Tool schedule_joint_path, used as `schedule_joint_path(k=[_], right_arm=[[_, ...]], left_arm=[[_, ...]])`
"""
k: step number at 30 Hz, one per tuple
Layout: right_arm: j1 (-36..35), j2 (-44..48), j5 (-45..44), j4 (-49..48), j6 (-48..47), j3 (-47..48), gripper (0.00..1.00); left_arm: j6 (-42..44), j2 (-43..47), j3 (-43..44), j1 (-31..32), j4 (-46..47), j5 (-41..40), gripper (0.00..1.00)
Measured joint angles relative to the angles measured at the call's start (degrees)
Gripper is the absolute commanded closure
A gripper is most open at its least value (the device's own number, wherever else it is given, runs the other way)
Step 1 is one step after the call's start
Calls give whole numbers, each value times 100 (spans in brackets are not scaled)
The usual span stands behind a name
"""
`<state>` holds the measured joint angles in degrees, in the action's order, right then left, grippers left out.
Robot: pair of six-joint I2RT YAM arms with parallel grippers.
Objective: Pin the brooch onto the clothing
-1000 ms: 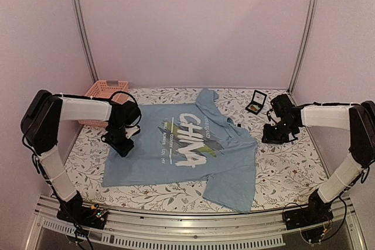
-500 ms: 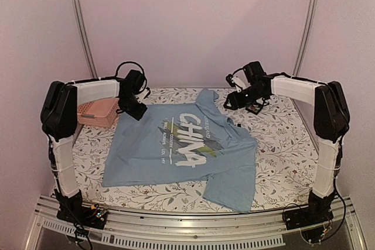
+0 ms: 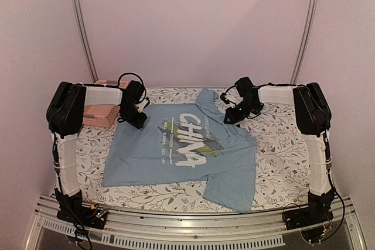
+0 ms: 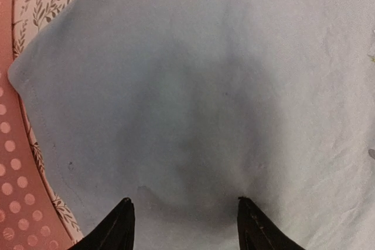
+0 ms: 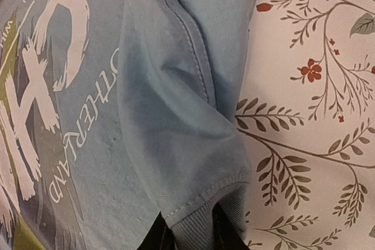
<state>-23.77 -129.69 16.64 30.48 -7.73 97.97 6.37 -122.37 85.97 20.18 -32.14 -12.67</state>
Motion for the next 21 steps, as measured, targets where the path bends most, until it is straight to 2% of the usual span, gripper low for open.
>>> schedule_joint_path(k=[3, 5, 7, 13, 17, 21], right_arm=[[26, 7, -55, -72, 26, -13, 71], [46, 13, -46, -136, 35, -13, 62], [63, 13, -22, -160, 72, -9, 59], [103, 11, 114, -138, 63, 144, 58], [103, 11, 251, -136, 98, 289, 75], [103, 11, 328, -144, 120, 343, 72]], left_arm=[[2, 11, -37, 0, 44, -7, 40], [2, 15, -55, 0, 63, -13, 40], [2, 17, -57, 0, 68, -15, 40], [4, 22, -66, 0, 85, -13, 40], [7, 22, -70, 0, 101, -15, 40], [9, 31, -92, 0, 127, -24, 40]])
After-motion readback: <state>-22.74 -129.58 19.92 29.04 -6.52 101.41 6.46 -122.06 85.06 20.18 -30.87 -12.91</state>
